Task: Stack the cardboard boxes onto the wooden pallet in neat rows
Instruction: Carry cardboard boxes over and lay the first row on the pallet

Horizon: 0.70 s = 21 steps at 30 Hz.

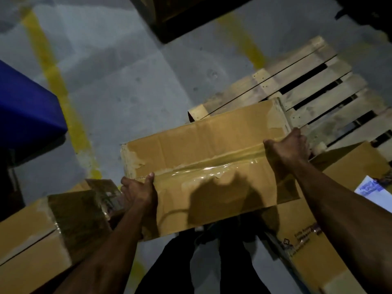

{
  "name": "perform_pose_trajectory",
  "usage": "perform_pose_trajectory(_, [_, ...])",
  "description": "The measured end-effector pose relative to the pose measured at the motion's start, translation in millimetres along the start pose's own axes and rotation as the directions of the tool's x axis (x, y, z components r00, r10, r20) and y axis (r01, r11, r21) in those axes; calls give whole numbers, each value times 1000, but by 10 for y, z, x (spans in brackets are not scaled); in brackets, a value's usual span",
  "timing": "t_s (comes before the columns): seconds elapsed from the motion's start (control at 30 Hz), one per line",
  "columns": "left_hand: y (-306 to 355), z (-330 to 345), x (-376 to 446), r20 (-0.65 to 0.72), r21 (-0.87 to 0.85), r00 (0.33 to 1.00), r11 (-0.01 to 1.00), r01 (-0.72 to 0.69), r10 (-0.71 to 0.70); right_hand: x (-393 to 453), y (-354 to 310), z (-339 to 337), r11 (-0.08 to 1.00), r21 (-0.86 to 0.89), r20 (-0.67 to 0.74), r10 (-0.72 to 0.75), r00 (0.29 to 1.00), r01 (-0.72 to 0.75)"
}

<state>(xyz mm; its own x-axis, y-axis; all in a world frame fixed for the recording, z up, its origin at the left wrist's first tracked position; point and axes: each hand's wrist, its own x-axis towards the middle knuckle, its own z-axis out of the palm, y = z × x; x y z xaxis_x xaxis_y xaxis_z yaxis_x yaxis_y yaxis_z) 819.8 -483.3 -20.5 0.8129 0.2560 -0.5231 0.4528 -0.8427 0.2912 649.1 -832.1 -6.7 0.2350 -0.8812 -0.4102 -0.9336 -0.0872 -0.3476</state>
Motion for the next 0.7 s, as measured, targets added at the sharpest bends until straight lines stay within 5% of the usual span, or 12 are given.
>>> perform_pose_trajectory(0.33, [-53, 1862, 161, 66, -12, 991, 993, 116, -115, 1431, 860, 707, 997, -74, 62, -33, 998, 38])
perform_pose_trajectory(0.7, [111, 2635, -51, -23, 76, 989, 987, 145, -144, 2133, 1043, 1098, 965, -231, -69, -140, 988, 121])
